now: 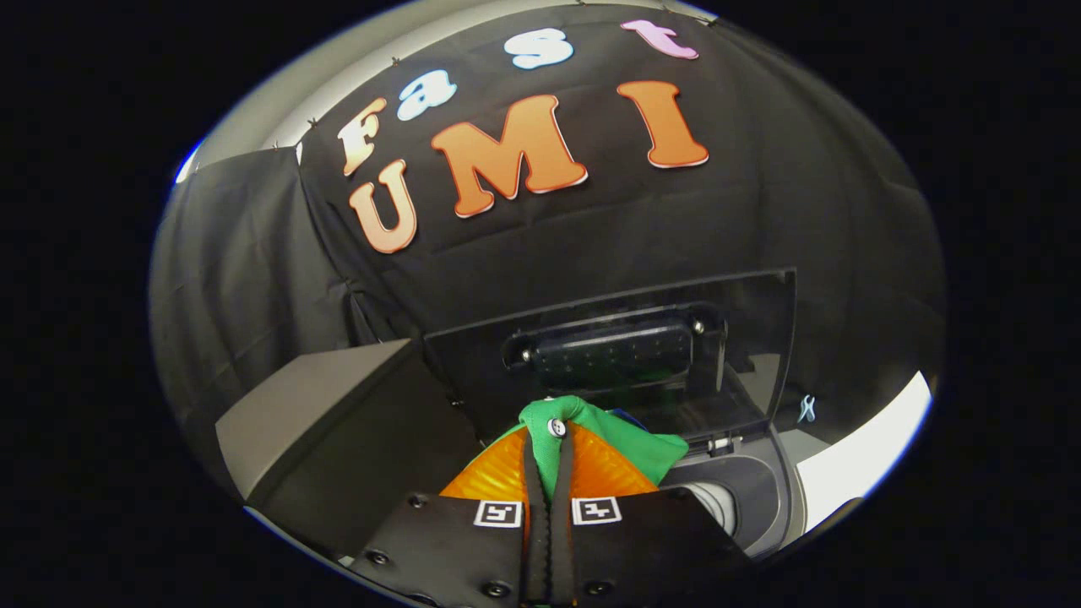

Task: Put the clothes into the washing machine and then close the washing machine lid.

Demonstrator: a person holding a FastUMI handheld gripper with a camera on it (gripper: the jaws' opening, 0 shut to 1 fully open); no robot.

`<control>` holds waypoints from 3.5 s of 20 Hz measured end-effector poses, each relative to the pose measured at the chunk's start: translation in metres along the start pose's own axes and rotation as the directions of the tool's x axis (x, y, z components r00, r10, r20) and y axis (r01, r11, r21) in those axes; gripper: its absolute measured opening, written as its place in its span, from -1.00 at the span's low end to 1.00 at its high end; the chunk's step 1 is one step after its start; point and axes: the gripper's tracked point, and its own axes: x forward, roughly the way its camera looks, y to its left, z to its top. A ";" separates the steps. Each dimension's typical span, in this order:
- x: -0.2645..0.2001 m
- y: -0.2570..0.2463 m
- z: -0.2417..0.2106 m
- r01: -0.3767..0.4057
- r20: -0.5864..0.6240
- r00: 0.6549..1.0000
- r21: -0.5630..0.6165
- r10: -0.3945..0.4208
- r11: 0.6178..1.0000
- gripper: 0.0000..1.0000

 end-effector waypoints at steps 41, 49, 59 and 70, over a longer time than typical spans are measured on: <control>0.068 -0.092 -0.200 0.279 -0.529 0.807 -0.050 -0.263 0.959 0.99; 0.030 -0.063 -0.129 0.244 -0.356 0.899 -0.069 -0.253 0.967 0.99; -0.027 -0.012 0.017 0.220 -0.009 0.975 -0.049 -0.221 0.974 0.98; 0.010 0.012 0.170 0.168 0.192 0.970 -0.100 -0.147 0.981 0.97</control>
